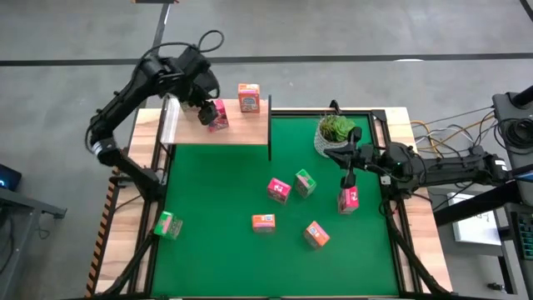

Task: Stack cereal on shelf
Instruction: Put the left red cereal box on the shelf, then put the top green cereal box on the shelf aligned with other green cereal box

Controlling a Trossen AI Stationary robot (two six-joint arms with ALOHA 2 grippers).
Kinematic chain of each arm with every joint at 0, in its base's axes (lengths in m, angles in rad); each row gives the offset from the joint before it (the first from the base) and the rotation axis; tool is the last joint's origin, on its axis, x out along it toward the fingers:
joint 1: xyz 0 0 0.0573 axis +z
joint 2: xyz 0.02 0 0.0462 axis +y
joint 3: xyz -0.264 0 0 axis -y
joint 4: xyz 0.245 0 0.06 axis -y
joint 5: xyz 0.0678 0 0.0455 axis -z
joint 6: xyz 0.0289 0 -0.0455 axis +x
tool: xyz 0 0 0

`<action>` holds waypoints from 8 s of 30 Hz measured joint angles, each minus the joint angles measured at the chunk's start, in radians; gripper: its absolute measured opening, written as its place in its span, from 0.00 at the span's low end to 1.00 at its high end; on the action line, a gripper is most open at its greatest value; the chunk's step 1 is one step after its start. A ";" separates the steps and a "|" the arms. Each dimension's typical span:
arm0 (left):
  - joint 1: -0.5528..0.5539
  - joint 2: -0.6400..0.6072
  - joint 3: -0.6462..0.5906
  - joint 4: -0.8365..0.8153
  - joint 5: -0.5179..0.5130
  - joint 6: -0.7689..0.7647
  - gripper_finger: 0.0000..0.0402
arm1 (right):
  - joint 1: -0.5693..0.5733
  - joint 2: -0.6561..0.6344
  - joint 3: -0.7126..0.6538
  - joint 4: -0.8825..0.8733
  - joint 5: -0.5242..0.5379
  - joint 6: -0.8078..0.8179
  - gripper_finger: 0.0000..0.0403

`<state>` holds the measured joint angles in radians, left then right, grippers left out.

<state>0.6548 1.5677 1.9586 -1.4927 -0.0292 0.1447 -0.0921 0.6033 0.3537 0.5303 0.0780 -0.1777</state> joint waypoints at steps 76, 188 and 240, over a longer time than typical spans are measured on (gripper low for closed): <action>0.044 0.151 0.040 0.122 -0.163 0.710 0.37 | 0.000 0.015 0.176 -0.362 -0.033 -0.069 0.02; -0.874 -0.706 -1.270 1.393 -0.310 0.106 0.42 | 0.064 0.236 0.284 -0.434 -0.079 0.335 0.02; -0.874 -0.917 -1.334 1.404 -0.746 0.074 0.41 | 0.079 0.775 0.868 -1.448 -0.007 0.817 0.69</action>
<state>-0.2188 0.6510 0.6250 -0.0884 -0.7753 0.2188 -0.0131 1.3788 1.2217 -0.9176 0.0708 0.6394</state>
